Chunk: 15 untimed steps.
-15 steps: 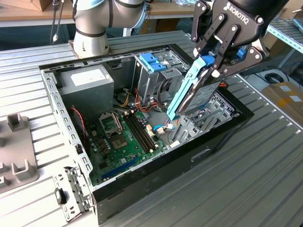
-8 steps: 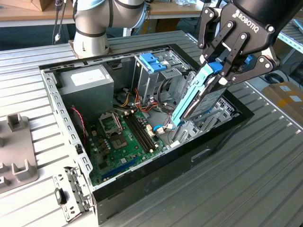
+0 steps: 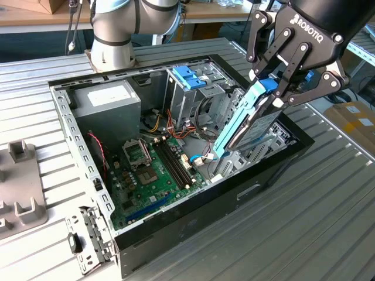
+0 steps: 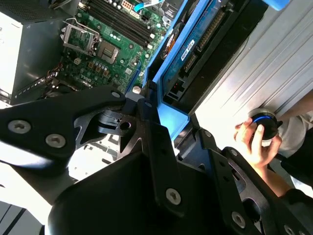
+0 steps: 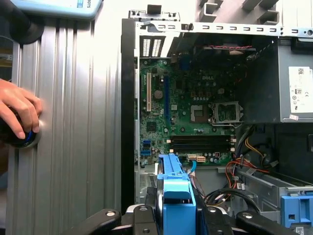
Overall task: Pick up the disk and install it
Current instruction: 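Pick up the disk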
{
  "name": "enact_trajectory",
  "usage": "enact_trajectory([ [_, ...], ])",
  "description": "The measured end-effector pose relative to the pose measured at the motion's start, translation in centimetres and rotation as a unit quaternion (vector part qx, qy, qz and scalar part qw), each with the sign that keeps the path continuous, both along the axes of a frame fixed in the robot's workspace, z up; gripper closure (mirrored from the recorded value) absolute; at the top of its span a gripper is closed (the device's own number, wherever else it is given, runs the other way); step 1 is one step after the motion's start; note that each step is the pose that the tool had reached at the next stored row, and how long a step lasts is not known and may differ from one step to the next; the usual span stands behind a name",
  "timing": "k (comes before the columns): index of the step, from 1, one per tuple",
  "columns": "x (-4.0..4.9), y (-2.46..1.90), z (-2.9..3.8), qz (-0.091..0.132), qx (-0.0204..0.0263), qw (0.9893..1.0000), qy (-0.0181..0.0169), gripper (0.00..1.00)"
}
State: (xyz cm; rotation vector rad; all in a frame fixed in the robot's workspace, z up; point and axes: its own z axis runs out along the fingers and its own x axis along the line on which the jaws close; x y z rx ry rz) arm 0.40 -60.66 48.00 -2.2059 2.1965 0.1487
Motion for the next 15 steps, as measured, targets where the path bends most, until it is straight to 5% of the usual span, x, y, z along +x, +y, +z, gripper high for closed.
enact_trajectory([
  [15, 0.02, -0.84, -0.09, 0.000, 0.0000, 1.0000, 0.0000, 0.63],
])
